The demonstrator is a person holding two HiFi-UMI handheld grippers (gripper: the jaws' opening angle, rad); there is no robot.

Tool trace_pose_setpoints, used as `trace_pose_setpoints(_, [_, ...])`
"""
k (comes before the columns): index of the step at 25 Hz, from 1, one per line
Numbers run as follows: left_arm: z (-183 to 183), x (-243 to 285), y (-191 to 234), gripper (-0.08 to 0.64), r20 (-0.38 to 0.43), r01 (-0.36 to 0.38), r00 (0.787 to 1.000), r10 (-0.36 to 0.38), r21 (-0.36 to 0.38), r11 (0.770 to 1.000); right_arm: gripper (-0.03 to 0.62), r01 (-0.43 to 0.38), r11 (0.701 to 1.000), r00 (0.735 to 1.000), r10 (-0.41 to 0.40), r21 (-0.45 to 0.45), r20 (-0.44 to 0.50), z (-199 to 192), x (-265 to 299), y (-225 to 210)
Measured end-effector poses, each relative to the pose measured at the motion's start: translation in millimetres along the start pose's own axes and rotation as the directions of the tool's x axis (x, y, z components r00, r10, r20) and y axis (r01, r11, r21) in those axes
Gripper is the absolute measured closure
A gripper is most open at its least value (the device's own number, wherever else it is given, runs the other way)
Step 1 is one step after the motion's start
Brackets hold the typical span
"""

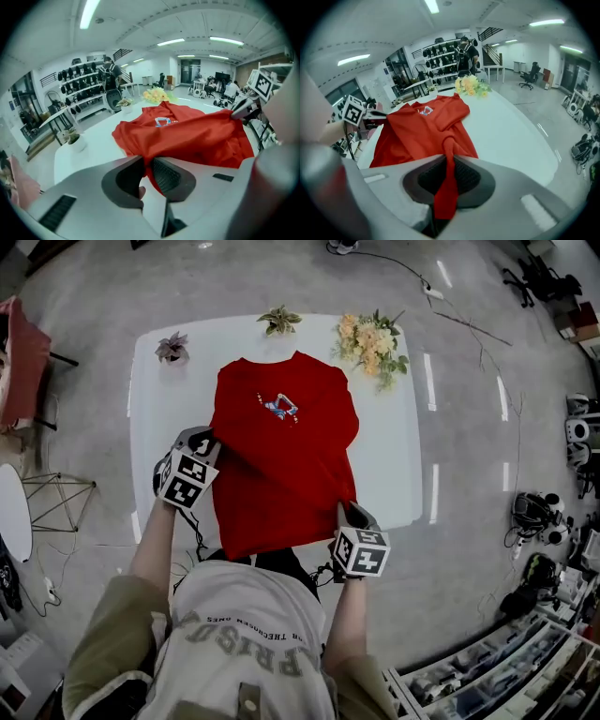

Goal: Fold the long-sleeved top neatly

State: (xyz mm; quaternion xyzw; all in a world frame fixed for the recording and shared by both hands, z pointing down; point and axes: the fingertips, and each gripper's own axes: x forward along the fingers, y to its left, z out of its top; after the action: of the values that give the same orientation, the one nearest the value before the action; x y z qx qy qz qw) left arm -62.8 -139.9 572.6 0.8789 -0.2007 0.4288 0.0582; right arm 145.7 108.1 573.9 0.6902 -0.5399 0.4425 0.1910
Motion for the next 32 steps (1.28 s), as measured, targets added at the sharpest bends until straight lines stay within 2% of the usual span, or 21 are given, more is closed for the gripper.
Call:
trace_pose_setpoints(2, [-13,-9,11,0.494,-0.018,0.002,1.0,-0.003,-0.029,1.0,0.549,-0.014,0.999,1.0,0.014,0.037,0.004,2,-4,-4])
trace_pose_setpoints(4, [-33,-4,12,0.491,-0.095,0.038,0.995,-0.041,-0.032,0.999,0.548,-0.003,0.998,1.0,0.005,0.058,-0.024,-5,2,-12])
trace_pose_setpoints(7, [-56,9,8,0.434,-0.178,0.082,0.98,-0.087,-0.038,0.996,0.535,0.026,1.0,0.993,-0.026,-0.003,-0.117,-19,16,-17])
trace_pose_setpoints(8, [-59,8,9,0.405,-0.185,0.083,0.979,-0.089,-0.043,0.996,0.479,0.018,0.999,0.988,-0.025,-0.047,-0.152,-22,17,-15])
trace_pose_setpoints(10, [-62,-4,14,0.314,-0.185,0.07,0.98,-0.079,-0.058,0.996,0.309,-0.032,0.995,0.982,0.014,-0.092,-0.19,-24,13,-11])
trace_pose_setpoints(11, [-63,-15,13,0.274,-0.182,0.07,0.98,-0.08,-0.061,0.996,0.254,-0.058,0.995,0.982,0.042,-0.084,-0.183,-22,7,-10])
trace_pose_setpoints(12, [-64,-26,7,0.261,-0.179,0.083,0.98,-0.092,-0.057,0.995,0.232,-0.076,0.994,0.985,0.064,-0.073,-0.157,-17,0,-11])
trace_pose_setpoints(15, [-64,-56,-43,0.259,-0.164,0.187,0.968,-0.188,-0.019,0.982,0.235,-0.101,0.991,0.995,0.099,-0.087,-0.019,12,-13,-10])
trace_pose_setpoints(17, [-56,-65,-90,0.259,-0.129,0.272,0.955,-0.266,0.032,0.962,0.247,-0.118,0.987,0.992,0.121,-0.105,0.023,24,-2,-5])
trace_pose_setpoints(18, [-51,-65,-114,0.259,-0.109,0.312,0.946,-0.305,0.063,0.948,0.291,-0.118,0.986,0.993,0.121,-0.118,0.015,26,8,-4])
trace_pose_setpoints(19, [-47,-62,-139,0.259,-0.092,0.354,0.934,-0.345,0.1,0.93,0.364,-0.11,0.984,0.994,0.11,-0.138,-0.006,25,19,-5])
trace_pose_setpoints(20, [-42,-59,-164,0.259,-0.084,0.392,0.92,-0.384,0.145,0.908,0.398,-0.096,0.982,0.995,0.092,-0.164,-0.032,22,27,-6])
trace_pose_setpoints(22, [-37,-50,-202,0.259,-0.092,0.445,0.895,-0.437,0.246,0.861,0.519,-0.079,0.976,0.995,0.066,-0.201,-0.073,19,36,-5])
trace_pose_setpoints(24, [-43,-37,-221,0.259,-0.147,0.477,0.879,-0.454,0.301,0.826,0.538,-0.056,0.982,0.996,0.043,-0.18,-0.075,22,36,-7])
trace_pose_setpoints(25, [-50,-31,-226,0.259,-0.184,0.496,0.868,-0.461,0.299,0.815,0.538,-0.021,0.99,0.998,0.012,-0.143,-0.066,24,34,-13])
trace_pose_setpoints(27, [-62,-25,-227,0.259,-0.213,0.523,0.851,-0.481,0.258,0.812,0.538,0.086,0.993,0.993,-0.092,-0.075,-0.074,23,34,-33])
trace_pose_setpoints(28, [-64,-26,-226,0.259,-0.195,0.527,0.848,-0.492,0.229,0.818,0.538,0.132,0.988,0.986,-0.14,-0.084,-0.091,19,36,-40])
trace_pose_setpoints(30, [-61,-33,-223,0.259,-0.147,0.526,0.85,-0.505,0.195,0.828,0.537,0.173,0.97,0.977,-0.191,-0.169,-0.091,16,42,-43])
trace_pose_setpoints(31, [-60,-38,-220,0.259,-0.127,0.519,0.855,-0.503,0.196,0.832,0.532,0.174,0.962,0.979,-0.192,-0.212,-0.066,19,41,-39])
trace_pose_setpoints(32, [-58,-45,-217,0.259,-0.11,0.509,0.861,-0.497,0.202,0.837,0.501,0.168,0.957,0.983,-0.18,-0.236,-0.032,24,35,-35])
